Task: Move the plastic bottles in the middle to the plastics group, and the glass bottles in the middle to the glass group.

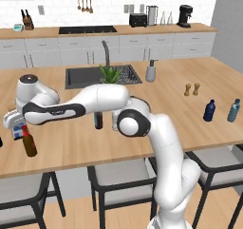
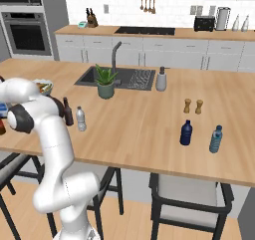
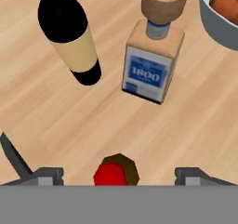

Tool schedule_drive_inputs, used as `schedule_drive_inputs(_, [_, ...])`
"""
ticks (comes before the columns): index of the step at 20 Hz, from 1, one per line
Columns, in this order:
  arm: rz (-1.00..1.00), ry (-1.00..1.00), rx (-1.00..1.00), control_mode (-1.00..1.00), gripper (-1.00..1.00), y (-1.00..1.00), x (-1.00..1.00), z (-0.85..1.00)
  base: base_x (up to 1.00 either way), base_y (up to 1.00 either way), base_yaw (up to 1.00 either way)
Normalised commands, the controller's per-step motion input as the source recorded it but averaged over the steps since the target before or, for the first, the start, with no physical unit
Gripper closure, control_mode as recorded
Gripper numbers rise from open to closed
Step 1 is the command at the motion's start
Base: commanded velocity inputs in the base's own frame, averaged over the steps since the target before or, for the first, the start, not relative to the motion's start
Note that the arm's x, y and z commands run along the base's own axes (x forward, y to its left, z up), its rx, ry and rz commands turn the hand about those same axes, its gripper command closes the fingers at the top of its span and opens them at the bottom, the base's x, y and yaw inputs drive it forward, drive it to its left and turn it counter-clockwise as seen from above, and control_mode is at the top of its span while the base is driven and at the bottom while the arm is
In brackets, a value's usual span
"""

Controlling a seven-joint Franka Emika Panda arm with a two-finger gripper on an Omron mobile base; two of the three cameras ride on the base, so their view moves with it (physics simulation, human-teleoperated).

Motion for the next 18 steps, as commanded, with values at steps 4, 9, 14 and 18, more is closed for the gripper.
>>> schedule_drive_inputs(4, [0.00, -0.01, 0.00, -1.00, -1.00, -0.38, -0.05, 0.28, 0.00, 0.00, 0.00])
schedule_drive_inputs(9, [-0.04, 0.00, 0.00, -1.00, -1.00, -0.94, -0.27, 0.28, 0.00, 0.00, 0.00])
schedule_drive_inputs(14, [-0.07, 0.00, 0.04, -1.00, -1.00, -1.00, -0.38, 0.10, 0.00, 0.00, 0.00])
schedule_drive_inputs(18, [-0.08, 0.00, 0.08, -1.00, -1.00, -1.00, -0.23, 0.00, 0.00, 0.00, 0.00])
